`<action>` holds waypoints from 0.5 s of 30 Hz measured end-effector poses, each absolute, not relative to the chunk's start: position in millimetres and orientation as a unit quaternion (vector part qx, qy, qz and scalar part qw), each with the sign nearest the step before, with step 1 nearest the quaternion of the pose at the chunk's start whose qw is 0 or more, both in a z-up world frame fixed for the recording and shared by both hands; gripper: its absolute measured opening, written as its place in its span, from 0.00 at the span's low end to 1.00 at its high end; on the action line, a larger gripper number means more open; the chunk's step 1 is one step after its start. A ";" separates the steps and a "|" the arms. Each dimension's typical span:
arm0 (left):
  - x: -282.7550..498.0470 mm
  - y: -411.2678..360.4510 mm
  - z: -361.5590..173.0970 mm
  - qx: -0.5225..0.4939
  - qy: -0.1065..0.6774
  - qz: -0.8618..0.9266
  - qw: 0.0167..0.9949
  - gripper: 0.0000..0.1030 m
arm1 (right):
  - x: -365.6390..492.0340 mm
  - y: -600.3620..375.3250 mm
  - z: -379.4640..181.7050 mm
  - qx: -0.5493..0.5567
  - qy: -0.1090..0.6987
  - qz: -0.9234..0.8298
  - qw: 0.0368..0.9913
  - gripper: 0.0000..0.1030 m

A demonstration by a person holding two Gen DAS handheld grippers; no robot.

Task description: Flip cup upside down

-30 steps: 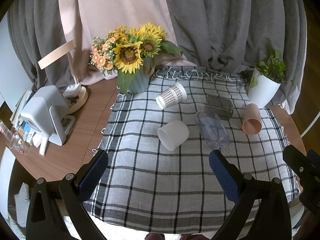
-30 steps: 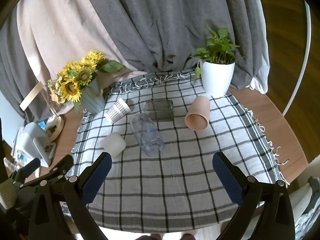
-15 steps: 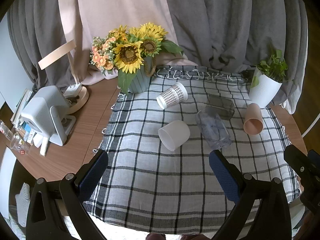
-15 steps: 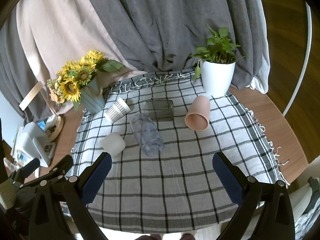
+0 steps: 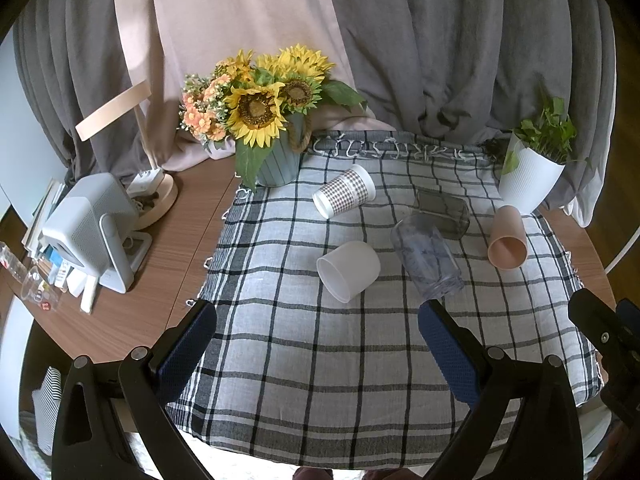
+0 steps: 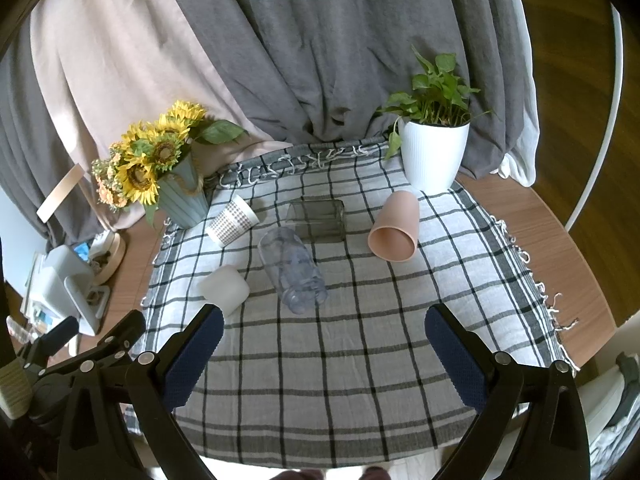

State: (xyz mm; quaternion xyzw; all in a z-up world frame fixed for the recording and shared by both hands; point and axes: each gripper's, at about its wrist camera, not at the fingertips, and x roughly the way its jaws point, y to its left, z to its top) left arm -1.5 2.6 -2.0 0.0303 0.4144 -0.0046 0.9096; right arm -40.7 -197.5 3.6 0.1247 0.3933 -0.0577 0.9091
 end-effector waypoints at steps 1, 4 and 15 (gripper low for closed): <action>-1.4 2.6 -1.9 0.030 0.414 -0.005 0.910 1.00 | -40.6 -197.6 3.5 0.125 0.393 -0.057 0.909 0.99; 0.3 2.8 -2.3 0.030 0.415 -0.005 0.910 1.00 | -40.5 -197.7 3.4 0.125 0.393 -0.057 0.909 0.99; 1.6 2.2 -3.3 0.031 0.416 -0.004 0.909 1.00 | -38.7 -196.2 1.8 0.124 0.396 -0.058 0.908 0.99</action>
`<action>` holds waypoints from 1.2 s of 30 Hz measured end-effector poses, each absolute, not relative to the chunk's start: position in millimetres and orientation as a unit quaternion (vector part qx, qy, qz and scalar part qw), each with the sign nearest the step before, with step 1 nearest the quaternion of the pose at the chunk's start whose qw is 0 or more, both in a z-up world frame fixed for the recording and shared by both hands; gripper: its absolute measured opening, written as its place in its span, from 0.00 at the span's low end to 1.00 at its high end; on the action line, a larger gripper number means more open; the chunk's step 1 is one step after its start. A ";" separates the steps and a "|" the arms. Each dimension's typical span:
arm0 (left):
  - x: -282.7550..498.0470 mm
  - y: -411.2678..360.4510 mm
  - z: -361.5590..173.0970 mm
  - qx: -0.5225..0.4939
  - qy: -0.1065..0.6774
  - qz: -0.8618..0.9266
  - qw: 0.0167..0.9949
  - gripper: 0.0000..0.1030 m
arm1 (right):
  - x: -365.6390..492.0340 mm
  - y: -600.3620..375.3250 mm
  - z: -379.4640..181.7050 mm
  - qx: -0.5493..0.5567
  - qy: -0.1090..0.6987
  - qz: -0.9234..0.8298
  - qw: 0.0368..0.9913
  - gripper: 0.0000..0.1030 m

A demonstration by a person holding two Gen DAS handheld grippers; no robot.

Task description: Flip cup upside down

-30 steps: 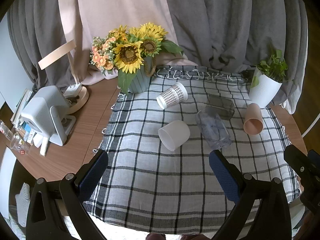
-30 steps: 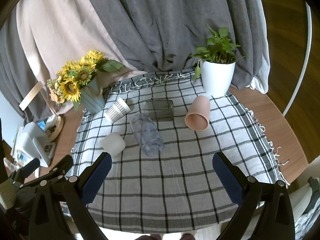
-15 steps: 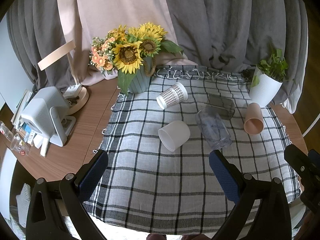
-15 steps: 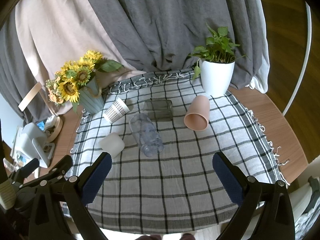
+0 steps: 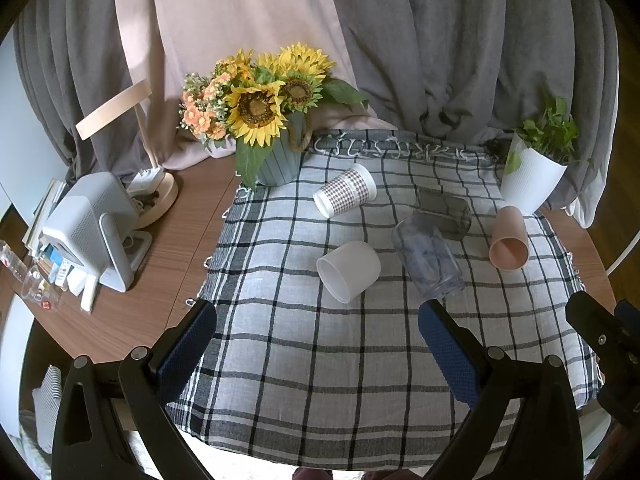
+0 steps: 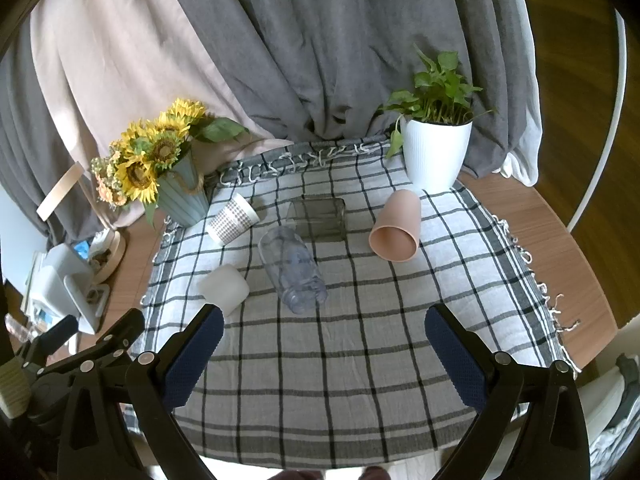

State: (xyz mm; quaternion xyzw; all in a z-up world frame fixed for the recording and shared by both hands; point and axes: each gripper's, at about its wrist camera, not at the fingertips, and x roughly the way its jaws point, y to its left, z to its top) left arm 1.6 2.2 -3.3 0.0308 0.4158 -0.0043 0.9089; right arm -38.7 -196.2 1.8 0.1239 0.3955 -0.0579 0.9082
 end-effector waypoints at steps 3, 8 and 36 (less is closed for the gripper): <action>4.0 2.3 -5.4 0.030 0.420 -0.003 0.907 1.00 | -38.0 -196.2 0.8 0.123 0.396 -0.058 0.908 0.99; 11.8 -4.1 -13.6 0.022 0.437 0.005 0.899 1.00 | -34.3 -198.0 -3.5 0.120 0.402 -0.052 0.906 0.99; 117.0 -67.4 -55.1 -0.062 0.498 0.153 0.851 1.00 | 144.9 -245.3 -46.0 -0.028 0.548 0.106 0.830 0.98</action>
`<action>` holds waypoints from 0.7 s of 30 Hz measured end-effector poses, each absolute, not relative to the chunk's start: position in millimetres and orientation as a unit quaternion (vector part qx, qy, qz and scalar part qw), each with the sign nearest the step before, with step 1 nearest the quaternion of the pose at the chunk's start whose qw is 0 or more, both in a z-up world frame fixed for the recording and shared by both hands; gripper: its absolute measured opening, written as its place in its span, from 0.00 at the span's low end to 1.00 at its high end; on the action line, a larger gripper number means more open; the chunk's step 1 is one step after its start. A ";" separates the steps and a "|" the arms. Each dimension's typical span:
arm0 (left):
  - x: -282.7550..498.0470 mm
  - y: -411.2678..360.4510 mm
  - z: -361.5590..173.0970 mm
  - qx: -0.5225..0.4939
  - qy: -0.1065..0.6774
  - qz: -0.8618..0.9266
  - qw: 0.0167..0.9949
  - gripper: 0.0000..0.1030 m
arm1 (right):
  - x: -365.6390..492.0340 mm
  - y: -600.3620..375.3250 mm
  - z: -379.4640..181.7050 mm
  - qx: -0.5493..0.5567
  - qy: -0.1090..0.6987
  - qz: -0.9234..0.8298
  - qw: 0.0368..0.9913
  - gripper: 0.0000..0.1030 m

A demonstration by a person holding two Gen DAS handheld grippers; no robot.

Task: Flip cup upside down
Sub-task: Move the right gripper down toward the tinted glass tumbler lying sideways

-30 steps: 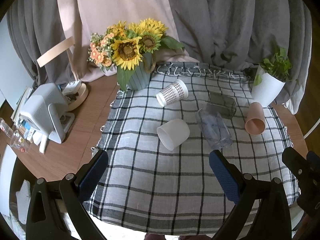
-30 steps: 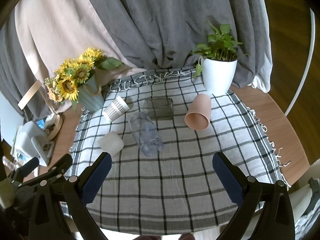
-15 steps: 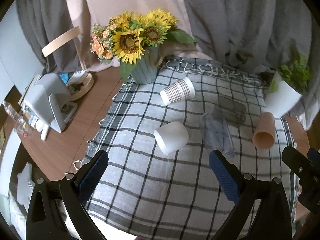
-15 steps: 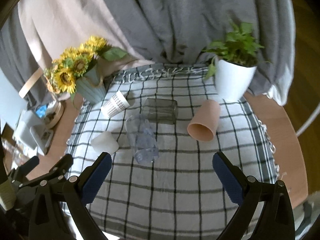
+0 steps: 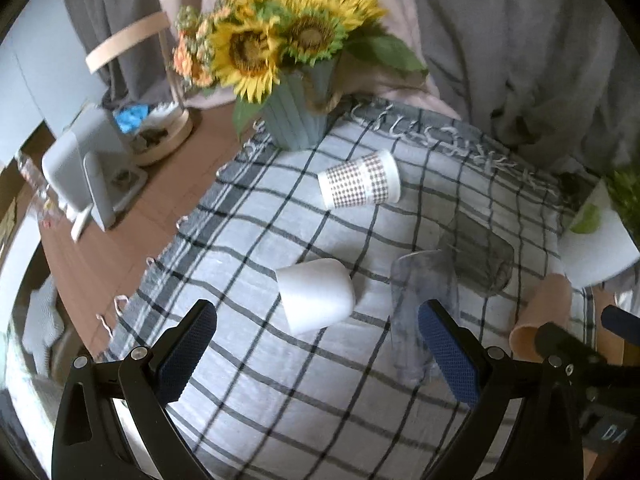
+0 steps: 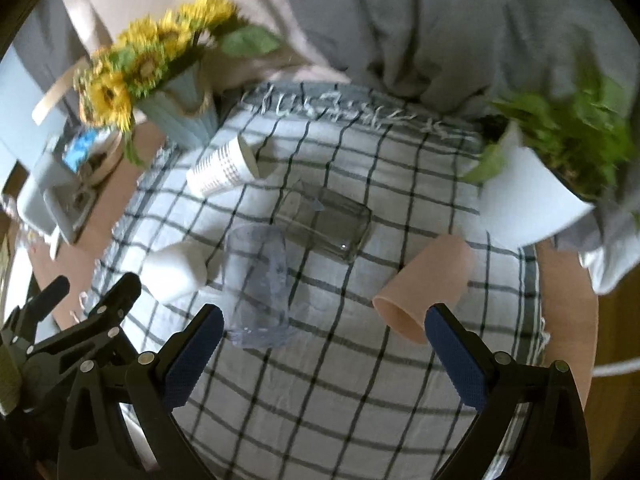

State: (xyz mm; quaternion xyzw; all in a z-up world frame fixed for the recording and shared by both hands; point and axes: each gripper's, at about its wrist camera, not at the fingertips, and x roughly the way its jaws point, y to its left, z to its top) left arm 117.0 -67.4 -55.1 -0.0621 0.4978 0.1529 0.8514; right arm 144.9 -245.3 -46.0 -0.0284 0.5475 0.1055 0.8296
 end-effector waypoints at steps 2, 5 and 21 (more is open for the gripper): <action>124.0 -69.9 -61.9 -0.064 0.508 0.162 0.844 1.00 | 158.5 -242.9 -54.6 -0.050 0.562 0.119 0.817 0.98; 134.0 -72.7 -70.5 -0.069 0.516 0.176 0.836 1.00 | 174.0 -241.0 -64.7 -0.072 0.579 0.135 0.801 0.98; 197.1 -80.1 -101.4 -0.071 0.541 0.245 0.801 1.00 | 256.0 -231.1 -109.2 -0.157 0.634 0.187 0.734 0.98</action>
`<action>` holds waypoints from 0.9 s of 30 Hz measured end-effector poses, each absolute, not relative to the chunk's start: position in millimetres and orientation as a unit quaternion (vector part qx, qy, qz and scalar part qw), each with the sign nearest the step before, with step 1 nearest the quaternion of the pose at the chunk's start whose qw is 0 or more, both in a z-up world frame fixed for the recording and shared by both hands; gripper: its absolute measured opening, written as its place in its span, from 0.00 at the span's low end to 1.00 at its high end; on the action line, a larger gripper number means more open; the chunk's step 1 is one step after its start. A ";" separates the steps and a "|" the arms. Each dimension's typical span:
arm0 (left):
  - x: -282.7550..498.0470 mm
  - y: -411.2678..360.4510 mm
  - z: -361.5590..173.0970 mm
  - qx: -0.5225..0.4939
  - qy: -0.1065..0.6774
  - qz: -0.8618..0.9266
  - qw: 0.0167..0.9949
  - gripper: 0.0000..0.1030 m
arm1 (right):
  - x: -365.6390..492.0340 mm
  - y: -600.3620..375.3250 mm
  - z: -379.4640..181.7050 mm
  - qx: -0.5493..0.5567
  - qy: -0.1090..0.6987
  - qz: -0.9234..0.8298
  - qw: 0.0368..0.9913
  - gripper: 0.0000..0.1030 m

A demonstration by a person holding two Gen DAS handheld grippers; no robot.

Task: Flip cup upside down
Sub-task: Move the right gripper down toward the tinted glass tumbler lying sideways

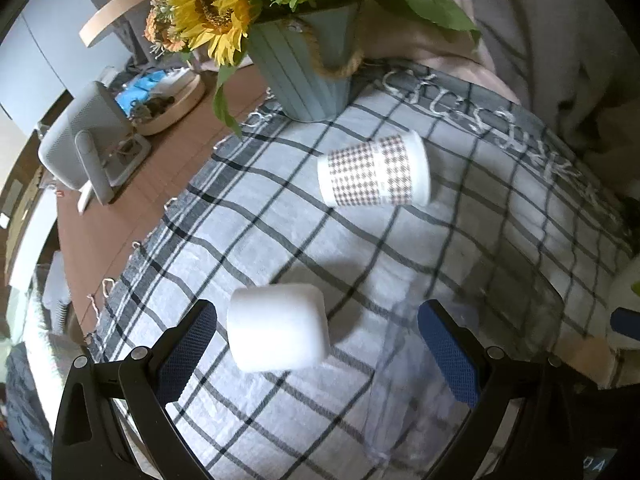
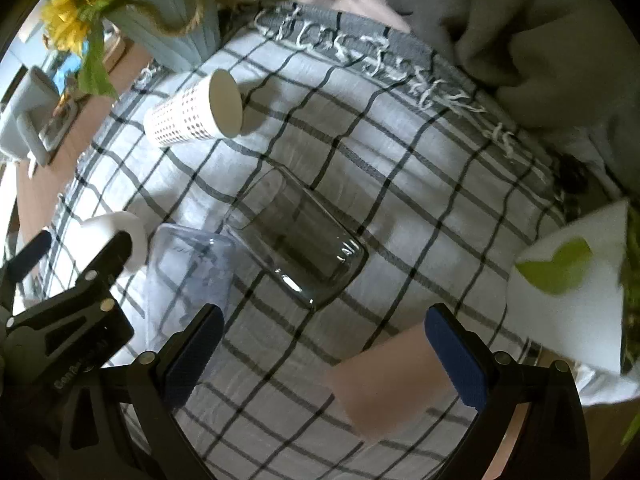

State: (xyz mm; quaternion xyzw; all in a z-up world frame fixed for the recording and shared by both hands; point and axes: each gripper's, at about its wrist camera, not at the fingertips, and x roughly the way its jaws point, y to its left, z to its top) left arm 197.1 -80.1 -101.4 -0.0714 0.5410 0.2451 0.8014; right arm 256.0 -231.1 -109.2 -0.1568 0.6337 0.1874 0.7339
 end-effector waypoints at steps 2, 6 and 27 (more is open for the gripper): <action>202.4 -74.4 -103.6 -0.081 0.543 0.255 0.796 1.00 | 263.3 -226.0 -114.0 -0.167 0.639 0.194 0.726 0.98; 207.9 -70.2 -105.2 -0.087 0.541 0.266 0.793 1.00 | 275.5 -211.5 -126.3 -0.181 0.652 0.216 0.704 0.98; 224.5 -73.5 -116.7 -0.068 0.542 0.294 0.784 1.00 | 319.3 -168.5 -190.6 -0.234 0.691 0.279 0.624 0.86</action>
